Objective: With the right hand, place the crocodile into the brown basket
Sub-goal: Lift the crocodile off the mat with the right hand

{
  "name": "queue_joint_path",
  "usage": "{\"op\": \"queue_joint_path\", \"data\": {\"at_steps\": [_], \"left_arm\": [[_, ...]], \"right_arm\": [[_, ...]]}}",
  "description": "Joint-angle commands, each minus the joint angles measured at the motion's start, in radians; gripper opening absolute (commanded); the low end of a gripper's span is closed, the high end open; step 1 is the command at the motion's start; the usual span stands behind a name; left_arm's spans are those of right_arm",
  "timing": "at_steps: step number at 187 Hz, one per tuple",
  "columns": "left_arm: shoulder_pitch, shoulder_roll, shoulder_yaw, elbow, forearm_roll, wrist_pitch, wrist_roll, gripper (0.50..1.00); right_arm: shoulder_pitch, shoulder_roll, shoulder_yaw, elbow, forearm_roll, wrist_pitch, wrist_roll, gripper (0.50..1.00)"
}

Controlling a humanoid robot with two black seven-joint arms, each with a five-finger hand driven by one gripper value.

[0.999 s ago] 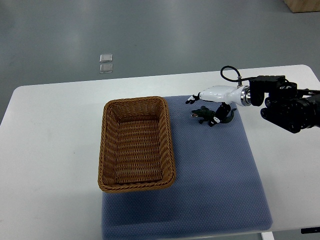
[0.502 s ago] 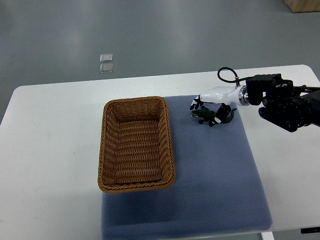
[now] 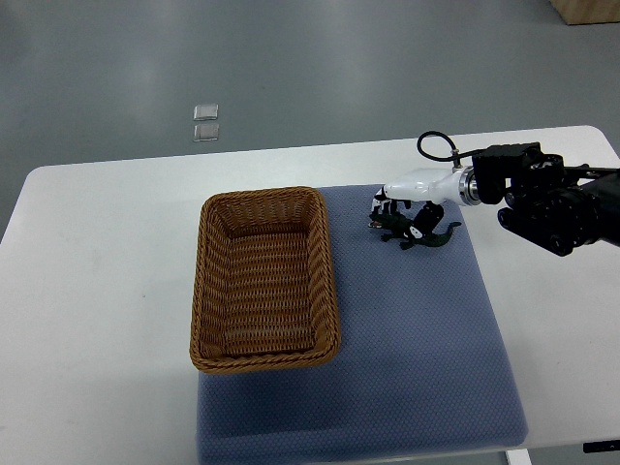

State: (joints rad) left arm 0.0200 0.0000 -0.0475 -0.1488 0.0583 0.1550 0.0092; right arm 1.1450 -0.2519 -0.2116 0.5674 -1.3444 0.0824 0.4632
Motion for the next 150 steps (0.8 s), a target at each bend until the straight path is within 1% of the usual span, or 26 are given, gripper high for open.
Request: {"op": "queue_joint_path", "data": {"at_steps": [1, 82, 150], "left_arm": [[0.000, 0.000, 0.000, 0.000, 0.000, 0.000, 0.000, 1.000], [0.000, 0.000, 0.000, 0.000, 0.000, 0.000, 0.000, 1.000], [0.000, 0.000, 0.000, 0.000, 0.000, 0.000, 0.000, 1.000]], "right_arm": [[0.001, -0.001, 0.000, 0.000, -0.002, 0.000, 0.000, 0.500], [0.033, -0.001, 0.001, 0.000, -0.002, 0.002, 0.009, 0.500], [0.033, -0.001, 0.003, 0.000, -0.001, 0.000, 0.009, 0.500]]}}
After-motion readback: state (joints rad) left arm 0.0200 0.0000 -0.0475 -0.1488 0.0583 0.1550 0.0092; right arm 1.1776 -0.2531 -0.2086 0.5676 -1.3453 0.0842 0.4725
